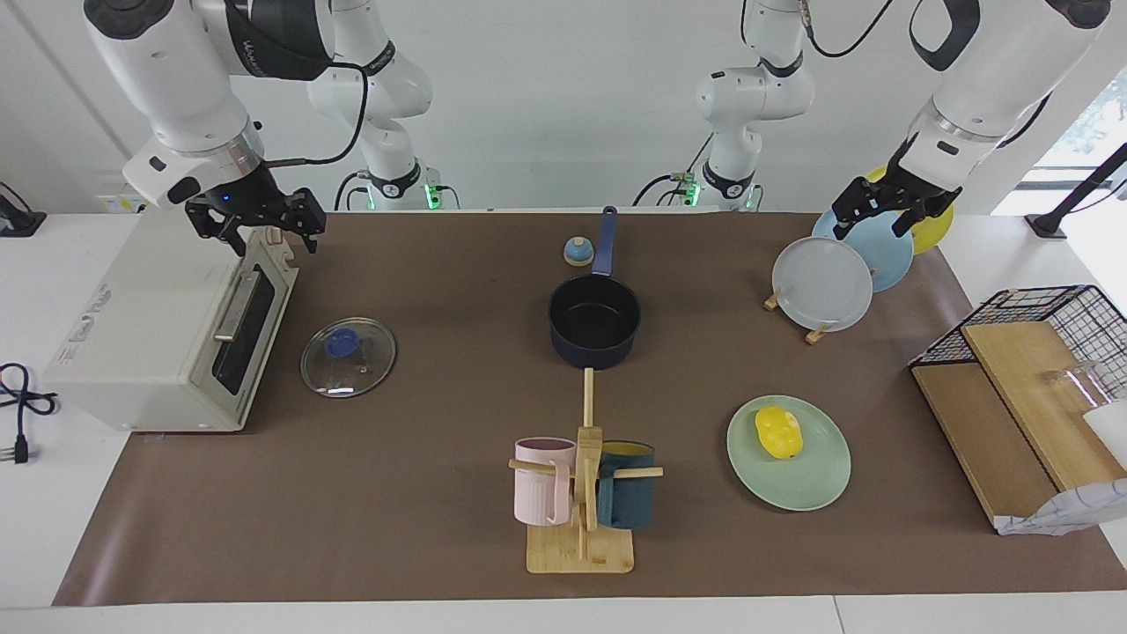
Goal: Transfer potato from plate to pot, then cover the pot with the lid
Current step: 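Lower the left gripper onto the yellow potato on the green plate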
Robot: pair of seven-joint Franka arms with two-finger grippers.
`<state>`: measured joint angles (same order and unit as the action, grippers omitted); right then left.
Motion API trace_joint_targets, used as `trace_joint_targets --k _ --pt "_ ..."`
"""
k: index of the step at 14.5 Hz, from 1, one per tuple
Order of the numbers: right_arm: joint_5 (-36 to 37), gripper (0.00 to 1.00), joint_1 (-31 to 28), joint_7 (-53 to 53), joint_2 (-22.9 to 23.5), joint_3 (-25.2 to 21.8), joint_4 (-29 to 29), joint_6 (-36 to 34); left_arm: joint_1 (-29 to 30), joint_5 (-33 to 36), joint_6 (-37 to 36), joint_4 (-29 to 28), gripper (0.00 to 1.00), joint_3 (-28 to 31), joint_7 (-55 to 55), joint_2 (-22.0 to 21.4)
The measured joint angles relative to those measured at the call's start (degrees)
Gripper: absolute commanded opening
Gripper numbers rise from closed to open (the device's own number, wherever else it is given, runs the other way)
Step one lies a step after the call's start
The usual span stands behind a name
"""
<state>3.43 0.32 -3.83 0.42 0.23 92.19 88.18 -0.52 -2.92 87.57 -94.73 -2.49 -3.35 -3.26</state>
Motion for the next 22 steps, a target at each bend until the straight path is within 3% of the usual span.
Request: trace_joint_targets --k 6,9,12,14,16,18,22 --pt "0.0 1.0 0.0 0.0 -0.01 -0.01 0.05 0.0 0.0 0.0 0.14 -0.01 1.0 -0.24 0.03 0.0" --pt "-0.03 1.0 0.1 -0.02 -0.17 0.12 0.78 0.04 0.0 0.0 4.21 -0.42 1.0 -0.36 0.03 0.06" --pt "-0.04 1.0 0.74 -4.81 -1.37 0.5 5.01 5.39 -0.03 -0.21 7.34 0.24 1.0 -0.65 0.03 2.74" --pt "-0.05 1.0 1.44 -6.79 -1.2 0.63 8.28 9.05 -0.1 -0.55 8.62 3.19 1.0 -0.84 0.03 8.92" --pt "-0.05 1.0 2.57 -6.96 0.18 0.69 11.76 13.96 -0.95 -0.75 11.51 7.96 1.0 -1.17 0.03 18.2" --pt "-0.05 1.0 3.07 -6.96 1.37 0.72 17.61 22.62 -2.02 -0.77 15.96 11.6 1.0 -1.39 -0.11 26.25" --pt "-2.88 1.0 1.23 -8.42 4.36 0.39 28.17 39.49 -5.6 0.07 25.53 13.53 1.0 -1.38 -3.94 35.35"
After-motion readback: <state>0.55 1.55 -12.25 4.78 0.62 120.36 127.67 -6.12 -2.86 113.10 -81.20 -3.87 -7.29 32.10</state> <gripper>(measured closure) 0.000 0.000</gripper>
